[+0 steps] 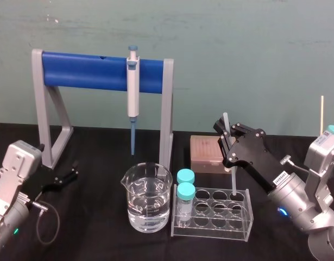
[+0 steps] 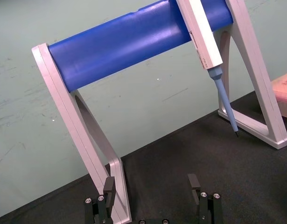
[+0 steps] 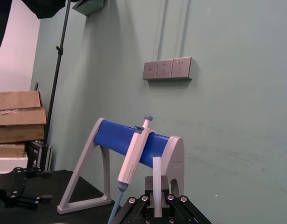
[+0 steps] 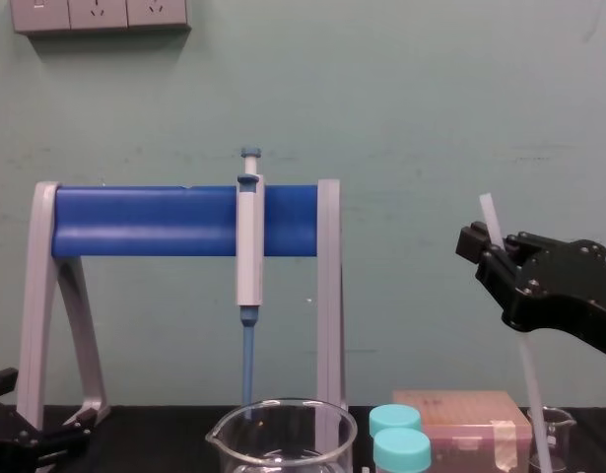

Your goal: Pick up the stirring rod with one hand, then place it down.

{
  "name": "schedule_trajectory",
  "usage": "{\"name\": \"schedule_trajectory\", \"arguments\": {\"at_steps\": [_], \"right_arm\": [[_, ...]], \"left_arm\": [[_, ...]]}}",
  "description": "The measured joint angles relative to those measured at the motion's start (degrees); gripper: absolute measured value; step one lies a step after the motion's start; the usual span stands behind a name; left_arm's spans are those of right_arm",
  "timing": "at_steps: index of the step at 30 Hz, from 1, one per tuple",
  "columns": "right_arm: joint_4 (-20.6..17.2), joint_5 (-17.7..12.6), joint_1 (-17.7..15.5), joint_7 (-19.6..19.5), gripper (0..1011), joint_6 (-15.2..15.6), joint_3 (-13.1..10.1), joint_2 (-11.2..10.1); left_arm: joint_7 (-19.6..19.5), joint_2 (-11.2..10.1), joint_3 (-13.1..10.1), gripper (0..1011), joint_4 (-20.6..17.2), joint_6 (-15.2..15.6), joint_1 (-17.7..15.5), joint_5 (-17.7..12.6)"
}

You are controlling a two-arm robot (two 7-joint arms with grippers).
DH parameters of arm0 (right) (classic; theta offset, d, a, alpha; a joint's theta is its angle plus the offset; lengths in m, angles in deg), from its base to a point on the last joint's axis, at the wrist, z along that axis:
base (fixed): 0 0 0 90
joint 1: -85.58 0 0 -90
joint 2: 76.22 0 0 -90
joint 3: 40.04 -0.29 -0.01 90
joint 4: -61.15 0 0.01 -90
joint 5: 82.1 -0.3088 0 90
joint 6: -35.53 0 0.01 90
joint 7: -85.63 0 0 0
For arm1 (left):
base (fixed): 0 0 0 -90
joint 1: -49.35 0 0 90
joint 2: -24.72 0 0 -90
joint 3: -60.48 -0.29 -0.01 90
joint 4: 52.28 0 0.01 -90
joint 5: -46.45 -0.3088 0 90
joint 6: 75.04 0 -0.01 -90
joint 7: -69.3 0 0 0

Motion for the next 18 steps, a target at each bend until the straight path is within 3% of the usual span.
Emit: {"name": "schedule_trajectory", "arguments": {"at_steps": [18], "right_arm": [[1.3, 0.16, 0.58, -0.42, 66, 1.05, 0.56, -0.43]], "left_arm": [[0.0, 0.0, 0.0, 1000, 0.0, 0.0, 0.0, 0.0]]}}
